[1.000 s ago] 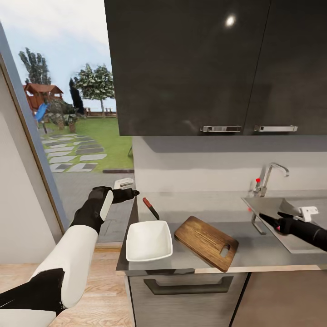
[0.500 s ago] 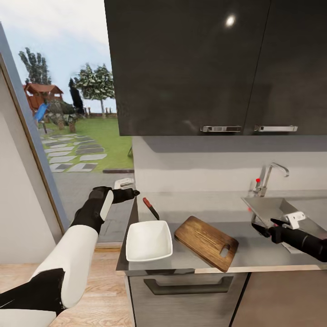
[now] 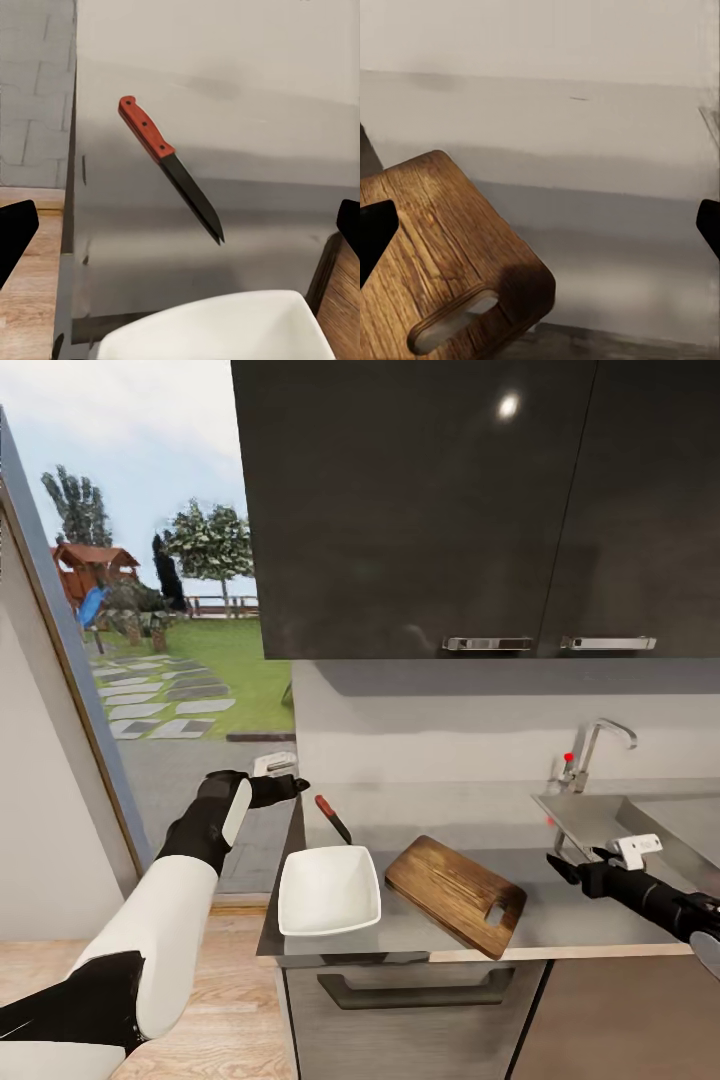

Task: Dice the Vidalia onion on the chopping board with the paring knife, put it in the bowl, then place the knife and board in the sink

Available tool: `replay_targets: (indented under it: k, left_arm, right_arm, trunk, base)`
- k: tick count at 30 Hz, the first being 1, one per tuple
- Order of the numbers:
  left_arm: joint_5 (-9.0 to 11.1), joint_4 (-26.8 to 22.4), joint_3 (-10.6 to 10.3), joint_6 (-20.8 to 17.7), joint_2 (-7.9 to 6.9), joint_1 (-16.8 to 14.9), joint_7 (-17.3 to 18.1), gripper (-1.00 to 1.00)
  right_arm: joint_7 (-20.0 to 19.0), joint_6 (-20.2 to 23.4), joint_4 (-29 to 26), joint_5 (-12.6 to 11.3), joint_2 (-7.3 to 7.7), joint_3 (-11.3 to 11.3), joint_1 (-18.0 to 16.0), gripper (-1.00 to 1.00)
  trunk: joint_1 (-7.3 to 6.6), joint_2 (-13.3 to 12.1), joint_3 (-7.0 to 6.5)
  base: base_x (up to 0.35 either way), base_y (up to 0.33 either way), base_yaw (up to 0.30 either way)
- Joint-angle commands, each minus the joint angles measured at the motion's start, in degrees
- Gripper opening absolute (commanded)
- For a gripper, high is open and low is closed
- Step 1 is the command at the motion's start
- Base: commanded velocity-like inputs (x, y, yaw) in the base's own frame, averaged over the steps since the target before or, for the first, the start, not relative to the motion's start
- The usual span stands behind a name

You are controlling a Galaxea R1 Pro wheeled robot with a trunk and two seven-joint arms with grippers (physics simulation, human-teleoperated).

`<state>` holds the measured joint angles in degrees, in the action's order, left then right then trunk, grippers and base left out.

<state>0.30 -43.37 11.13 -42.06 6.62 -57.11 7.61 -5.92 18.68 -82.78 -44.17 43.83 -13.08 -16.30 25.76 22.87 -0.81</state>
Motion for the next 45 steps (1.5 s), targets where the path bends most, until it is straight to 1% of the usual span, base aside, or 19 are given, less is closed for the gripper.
replay_targets:
  k: [1,5,7,10,12,14,17,21,25,27,29,31,32,34,37,38,42,44,45]
  left_arm:
    - [0.0,-0.1,0.3,-0.3,0.06,0.0,0.2,1.00]
    - [0.0,-0.1,0.3,-0.3,0.06,0.0,0.2,1.00]
    - [0.0,-0.1,0.3,-0.3,0.06,0.0,0.2,1.00]
    - [0.0,-0.1,0.3,-0.3,0.06,0.0,0.2,1.00]
    - [0.0,-0.1,0.3,-0.3,0.06,0.0,0.2,1.00]
    - [0.0,-0.1,0.3,-0.3,0.06,0.0,0.2,1.00]
    - [0.0,-0.1,0.3,-0.3,0.06,0.0,0.2,1.00]
    - [0.0,-0.1,0.3,-0.3,0.06,0.0,0.2,1.00]
    - [0.0,-0.1,0.3,-0.3,0.06,0.0,0.2,1.00]
    - [0.1,-0.1,0.3,-0.3,0.06,0.0,0.2,1.00]
    - [0.1,-0.1,0.3,-0.3,0.06,0.0,0.2,1.00]
    - [0.1,-0.1,0.3,-0.3,0.06,0.0,0.2,1.00]
    - [0.0,-0.1,0.3,-0.3,0.06,0.0,0.2,1.00]
    - [0.1,-0.1,0.3,-0.3,0.06,0.0,0.2,1.00]
    - [0.0,-0.1,0.3,-0.3,0.06,0.0,0.2,1.00]
    - [0.0,-0.1,0.3,-0.3,0.06,0.0,0.2,1.00]
    - [0.0,-0.1,0.3,-0.3,0.06,0.0,0.2,1.00]
    - [0.0,-0.1,0.3,-0.3,0.06,0.0,0.2,1.00]
    - [0.0,0.0,0.3,-0.3,0.10,0.0,0.2,1.00]
  right_arm:
    - [0.9,0.2,0.0,-0.4,0.00,-0.1,-0.1,1.00]
    - [5.1,0.1,0.0,-0.4,-0.11,0.0,-0.1,1.00]
    - [8.5,0.2,0.0,-0.5,-0.28,0.1,-0.2,1.00]
    - [9.9,0.2,0.0,-0.5,-0.95,0.1,-0.5,1.00]
    - [10.8,0.2,0.0,-0.5,-2.15,0.1,-0.6,1.00]
    - [13.1,0.2,0.0,-0.3,-5.10,0.0,-0.8,1.00]
    - [14.3,0.1,0.0,-0.1,-6.02,-0.2,-0.8,1.00]
    - [15.1,-1.4,0.0,2.7,-7.04,-0.7,-0.8,1.00]
    - [15.3,-3.4,0.0,6.6,-9.17,-0.8,-0.8,1.00]
    - [15.5,-3.7,0.0,7.6,-10.03,-0.9,-0.8,1.00]
    - [18.2,-4.0,0.0,10.5,-12.23,-0.9,-0.8,1.00]
    - [20.7,-4.2,0.0,12.8,-13.45,-0.9,-0.8,1.00]
    - [23.6,-4.3,0.0,16.6,-14.62,-1.0,-0.8,1.00]
    - [24.8,-4.3,0.0,18.1,-15.14,-1.0,-0.9,1.00]
    - [28.5,-4.3,0.0,19.7,-16.34,-1.0,-1.0,1.00]
    - [31.7,-4.3,0.0,20.6,-17.10,-1.0,-1.4,1.00]
    - [32.8,-2.9,0.0,20.8,-17.37,-0.4,-2.7,1.00]
    - [33.1,0.4,0.0,20.8,-17.41,0.0,-3.4,1.00]
    - [33.2,3.9,0.0,20.7,-17.43,0.4,-3.9,1.00]
  trunk:
    - [0.03,0.1,0.03]
    - [0.03,0.1,0.03]
    - [0.03,0.1,0.03]
    - [0.03,0.1,0.03]
    - [0.03,0.1,0.03]
    - [0.03,0.1,0.03]
    - [0.03,0.1,0.03]
    - [0.03,0.1,0.03]
    - [0.03,0.1,0.03]
    - [0.03,0.1,0.03]
    - [0.03,0.1,0.03]
    - [0.03,0.1,0.03]
    - [0.03,0.1,0.03]
    - [0.03,0.1,0.03]
    - [0.03,0.1,0.03]
    - [0.03,0.1,0.03]
    - [0.03,0.1,0.03]
    - [0.03,0.1,0.03]
    - [0.03,0.1,0.03]
  base:
    - [0.000,0.136,0.000]
    - [0.000,0.235,0.000]
    - [0.000,0.313,0.000]
    - [0.000,0.321,0.000]
    - [0.000,0.324,0.000]
    - [0.000,0.325,0.000]
    - [0.000,0.307,0.000]
    - [0.000,0.210,0.000]
    - [0.000,0.094,0.000]
    - [0.000,0.039,0.000]
    - [0.000,0.018,0.000]
    - [0.000,0.009,0.000]
    - [0.000,0.002,0.000]
    - [0.000,0.002,0.000]
    - [0.000,0.000,0.000]
    - [0.000,0.000,0.000]
    - [0.000,0.000,0.000]
    - [0.000,0.000,0.000]
    - [0.000,0.000,0.000]
